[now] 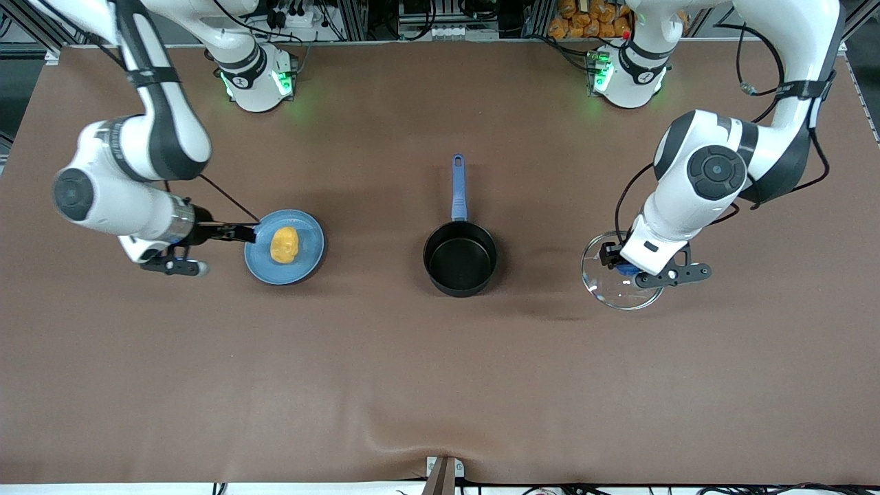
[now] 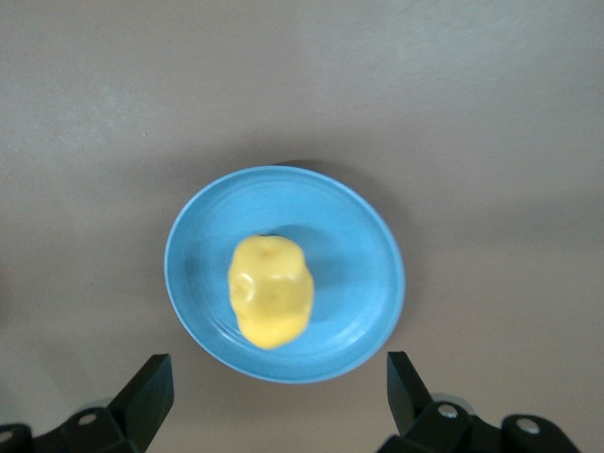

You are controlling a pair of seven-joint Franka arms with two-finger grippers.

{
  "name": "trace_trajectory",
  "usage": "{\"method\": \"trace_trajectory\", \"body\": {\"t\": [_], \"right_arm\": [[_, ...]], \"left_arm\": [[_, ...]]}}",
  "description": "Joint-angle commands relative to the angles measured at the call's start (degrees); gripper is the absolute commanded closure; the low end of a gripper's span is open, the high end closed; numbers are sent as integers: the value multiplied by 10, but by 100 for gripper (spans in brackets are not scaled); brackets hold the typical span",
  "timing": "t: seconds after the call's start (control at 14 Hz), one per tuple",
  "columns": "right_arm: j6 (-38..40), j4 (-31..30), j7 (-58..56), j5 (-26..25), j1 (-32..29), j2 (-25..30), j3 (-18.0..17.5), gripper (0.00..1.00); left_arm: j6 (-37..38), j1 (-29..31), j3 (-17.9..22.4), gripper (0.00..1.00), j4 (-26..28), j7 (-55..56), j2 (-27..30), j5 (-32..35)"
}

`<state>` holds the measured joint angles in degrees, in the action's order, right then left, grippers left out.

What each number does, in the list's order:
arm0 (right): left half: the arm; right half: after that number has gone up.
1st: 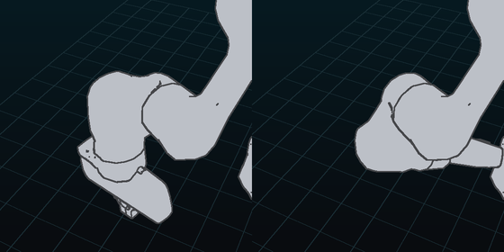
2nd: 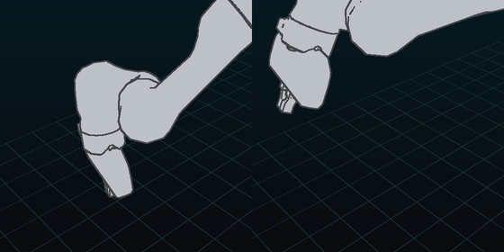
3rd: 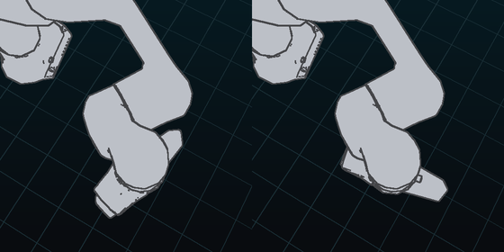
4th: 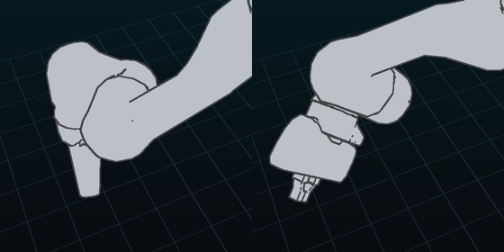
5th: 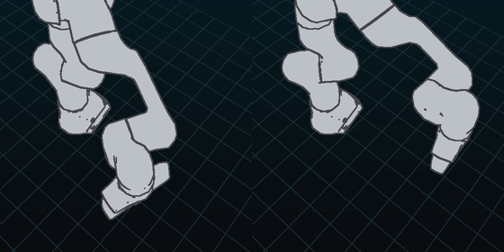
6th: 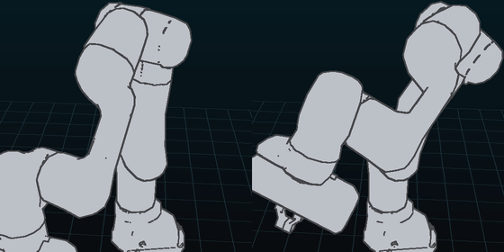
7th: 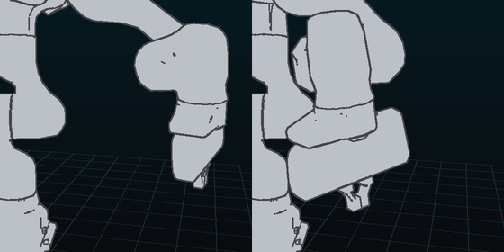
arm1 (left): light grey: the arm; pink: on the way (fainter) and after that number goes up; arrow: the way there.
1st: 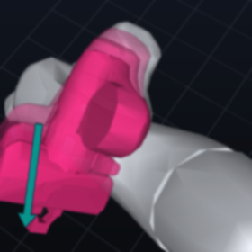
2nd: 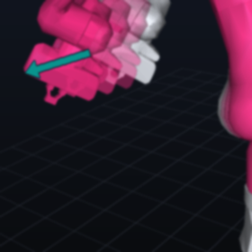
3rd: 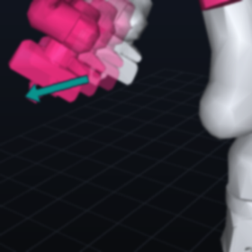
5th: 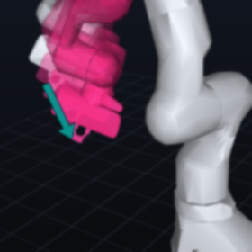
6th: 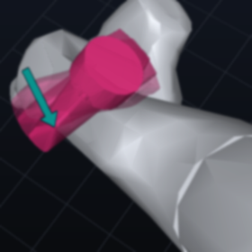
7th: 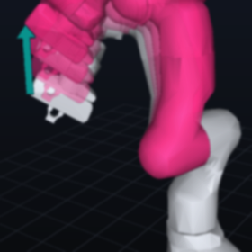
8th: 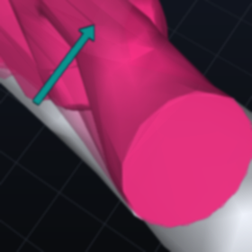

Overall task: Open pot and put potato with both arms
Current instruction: 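Lift the lid off with the left gripper while the right gripper reaches the potato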

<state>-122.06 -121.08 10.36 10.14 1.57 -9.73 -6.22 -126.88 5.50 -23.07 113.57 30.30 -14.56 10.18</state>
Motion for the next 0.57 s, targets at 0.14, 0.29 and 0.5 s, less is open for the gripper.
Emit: {"method": "trace_trajectory", "body": {"t": [0.14, 0.29, 0.5], "right_arm": [[-88, -56, 12, 3, 45, -13, 3, 0], [-106, -58, 12, -12, 45, -33, 3, 0], [-157, -72, 11, -19, 48, -58, 3, 0]], "left_arm": [[-68, 29, -7, 60, 60, -27, -14, -3], [-79, 40, -6, 60, 62, -37, -43, 0], [-83, 51, -5, 60, 62, -42, -67, 33]]}}
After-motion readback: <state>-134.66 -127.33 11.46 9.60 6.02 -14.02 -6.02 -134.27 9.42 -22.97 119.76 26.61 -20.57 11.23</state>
